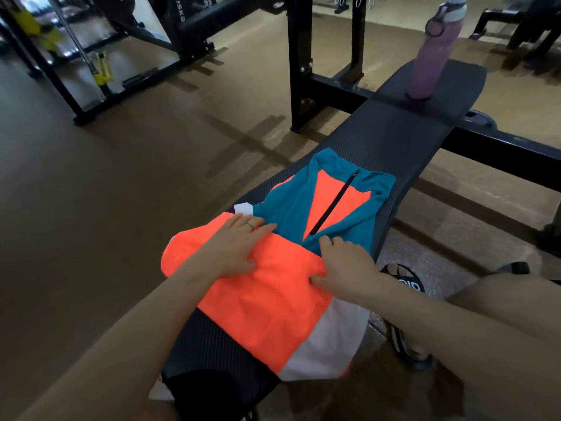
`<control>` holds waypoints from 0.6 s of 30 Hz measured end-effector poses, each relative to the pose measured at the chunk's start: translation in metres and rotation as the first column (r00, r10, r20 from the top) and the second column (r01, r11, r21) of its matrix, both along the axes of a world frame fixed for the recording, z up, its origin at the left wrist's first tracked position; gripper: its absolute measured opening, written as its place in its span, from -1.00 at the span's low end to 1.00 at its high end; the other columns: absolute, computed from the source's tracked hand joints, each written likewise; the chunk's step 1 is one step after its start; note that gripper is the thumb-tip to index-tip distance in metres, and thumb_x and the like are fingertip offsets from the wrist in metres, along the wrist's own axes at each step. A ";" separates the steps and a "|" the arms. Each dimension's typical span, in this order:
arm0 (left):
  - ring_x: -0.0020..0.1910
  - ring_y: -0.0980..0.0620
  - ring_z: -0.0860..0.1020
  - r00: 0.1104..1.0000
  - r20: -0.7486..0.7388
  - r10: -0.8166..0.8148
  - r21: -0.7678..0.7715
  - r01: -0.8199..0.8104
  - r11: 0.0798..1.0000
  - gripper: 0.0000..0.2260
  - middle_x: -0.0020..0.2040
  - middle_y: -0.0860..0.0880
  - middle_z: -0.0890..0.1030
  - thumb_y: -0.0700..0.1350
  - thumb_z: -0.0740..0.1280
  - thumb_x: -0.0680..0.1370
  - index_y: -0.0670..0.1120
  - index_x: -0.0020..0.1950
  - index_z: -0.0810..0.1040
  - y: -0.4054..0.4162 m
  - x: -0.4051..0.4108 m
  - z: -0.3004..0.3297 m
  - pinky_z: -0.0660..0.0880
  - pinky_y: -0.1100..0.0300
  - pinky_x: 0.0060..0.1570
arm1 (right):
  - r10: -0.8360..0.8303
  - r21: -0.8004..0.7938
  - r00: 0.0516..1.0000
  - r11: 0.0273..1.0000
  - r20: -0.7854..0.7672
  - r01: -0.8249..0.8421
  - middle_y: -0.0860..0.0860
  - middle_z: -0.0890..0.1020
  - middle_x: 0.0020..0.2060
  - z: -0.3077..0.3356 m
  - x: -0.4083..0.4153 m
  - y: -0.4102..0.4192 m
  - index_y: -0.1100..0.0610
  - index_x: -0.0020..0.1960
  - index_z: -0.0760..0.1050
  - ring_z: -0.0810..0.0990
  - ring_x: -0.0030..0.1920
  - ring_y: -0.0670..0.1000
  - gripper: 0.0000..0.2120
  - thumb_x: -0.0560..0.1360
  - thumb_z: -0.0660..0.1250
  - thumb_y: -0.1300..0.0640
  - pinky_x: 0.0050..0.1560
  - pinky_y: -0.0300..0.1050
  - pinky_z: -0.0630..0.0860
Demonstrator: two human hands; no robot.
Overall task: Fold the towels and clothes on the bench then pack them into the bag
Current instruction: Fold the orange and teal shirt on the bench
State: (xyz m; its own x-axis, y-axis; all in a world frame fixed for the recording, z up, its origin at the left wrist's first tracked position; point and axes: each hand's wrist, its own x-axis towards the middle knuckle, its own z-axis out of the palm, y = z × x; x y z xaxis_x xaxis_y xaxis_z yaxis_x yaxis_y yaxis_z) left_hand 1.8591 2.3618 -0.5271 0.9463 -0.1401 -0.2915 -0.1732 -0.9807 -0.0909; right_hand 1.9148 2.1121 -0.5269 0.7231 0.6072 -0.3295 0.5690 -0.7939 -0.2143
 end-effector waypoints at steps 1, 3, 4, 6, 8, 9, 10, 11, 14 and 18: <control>0.46 -0.08 0.33 0.999 -0.024 -0.023 0.047 0.024 0.999 -0.26 0.45 -0.05 0.37 0.07 0.37 0.38 0.07 0.56 0.29 -0.004 0.005 0.004 0.13 0.06 0.48 | 0.012 0.006 0.998 1.000 -0.068 -0.012 0.08 0.52 0.03 -0.001 0.007 0.002 0.12 0.08 0.34 0.54 0.08 0.18 -0.66 0.48 0.36 -0.06 -0.13 -0.01 0.38; 0.31 -0.08 0.41 0.994 -0.046 -0.100 0.116 0.105 0.988 -0.41 0.31 -0.05 0.44 0.08 0.40 0.36 0.05 0.39 0.43 -0.010 0.014 0.009 0.25 0.06 0.36 | 0.061 0.052 0.968 0.997 -0.242 -0.050 0.06 0.50 -0.19 -0.004 0.020 0.002 0.12 -0.16 0.32 0.51 -0.13 0.14 -0.82 0.44 0.33 0.12 -0.29 -0.03 0.32; 0.24 -0.09 0.45 0.987 -0.048 -0.151 0.129 0.156 0.979 -0.49 0.23 -0.05 0.47 0.07 0.40 0.34 0.02 0.29 0.49 -0.011 0.017 0.010 0.30 0.05 0.30 | 0.093 0.077 0.947 0.994 -0.307 -0.073 0.06 0.47 -0.27 -0.004 0.026 -0.001 0.12 -0.24 0.31 0.46 -0.22 0.11 -0.83 0.42 0.31 0.17 -0.32 -0.03 0.30; 0.09 -0.10 0.53 0.973 -0.061 -0.224 0.127 0.231 0.965 -0.61 0.06 -0.05 0.55 0.05 0.39 0.29 -0.02 0.08 0.57 -0.007 0.021 0.011 0.40 0.03 0.18 | 0.159 0.135 0.920 0.984 -0.359 -0.118 0.07 0.45 -0.34 0.001 0.033 -0.008 0.13 -0.32 0.30 0.39 -0.31 0.08 -0.81 0.40 0.29 0.21 -0.32 -0.02 0.29; -0.06 -0.08 0.57 0.959 -0.076 -0.272 0.126 0.280 0.952 -0.73 -0.11 -0.01 0.59 0.05 0.38 0.27 -0.01 -0.08 0.58 -0.002 0.022 0.015 0.48 0.05 0.04 | 0.230 0.187 0.905 0.967 -0.357 -0.172 0.06 0.45 -0.36 0.006 0.035 -0.013 0.12 -0.33 0.32 0.39 -0.31 0.08 -0.83 0.40 0.27 0.22 -0.33 -0.02 0.30; -0.12 -0.07 0.57 0.956 -0.084 -0.282 0.125 0.291 0.949 -0.78 -0.18 0.01 0.59 0.04 0.37 0.29 0.00 -0.12 0.55 0.001 0.021 0.017 0.48 0.06 -0.03 | 0.263 0.207 0.898 0.958 -0.353 -0.199 0.06 0.46 -0.35 0.008 0.035 -0.014 0.12 -0.31 0.34 0.41 -0.30 0.09 -0.86 0.40 0.26 0.23 -0.32 -0.01 0.33; -0.15 -0.07 0.57 0.958 -0.099 -0.269 0.122 0.280 0.952 -0.82 -0.21 0.02 0.59 0.03 0.33 0.34 0.01 -0.12 0.52 0.003 0.018 0.021 0.47 0.06 -0.08 | 0.288 0.216 0.889 0.951 -0.357 -0.222 0.06 0.48 -0.33 0.011 0.035 -0.013 0.12 -0.30 0.35 0.44 -0.28 0.11 -0.88 0.40 0.25 0.23 -0.29 0.02 0.38; -0.15 -0.08 0.56 0.963 -0.121 -0.242 0.118 0.256 0.959 -0.84 -0.20 0.02 0.59 0.03 0.27 0.39 0.02 -0.08 0.49 0.006 0.014 0.025 0.45 0.05 -0.12 | 0.308 0.223 0.880 0.945 -0.361 -0.240 0.07 0.50 -0.30 0.013 0.035 -0.012 0.12 -0.28 0.37 0.47 -0.25 0.13 -0.90 0.40 0.24 0.23 -0.25 0.04 0.43; -0.10 -0.07 0.56 0.956 -0.255 -0.144 0.122 0.180 0.976 -0.80 -0.07 0.05 0.61 0.06 0.18 0.48 0.05 0.05 0.46 0.012 0.008 0.039 0.44 0.03 -0.11 | 0.326 0.216 0.853 0.942 -0.408 -0.258 0.13 0.58 -0.14 0.018 0.040 -0.012 0.17 -0.13 0.45 0.55 -0.11 0.18 -0.95 0.44 0.22 0.23 -0.13 0.05 0.50; -0.03 -0.09 0.60 0.934 -0.341 -0.111 0.236 0.199 0.951 -0.84 0.01 0.04 0.60 0.00 0.24 0.54 0.06 0.06 0.55 0.024 0.008 0.056 0.43 0.05 -0.05 | 0.367 0.139 0.800 0.929 -0.474 -0.344 0.16 0.59 0.04 0.017 0.040 -0.019 0.18 0.00 0.46 0.57 0.04 0.21 -0.88 0.48 0.20 0.23 0.02 0.07 0.53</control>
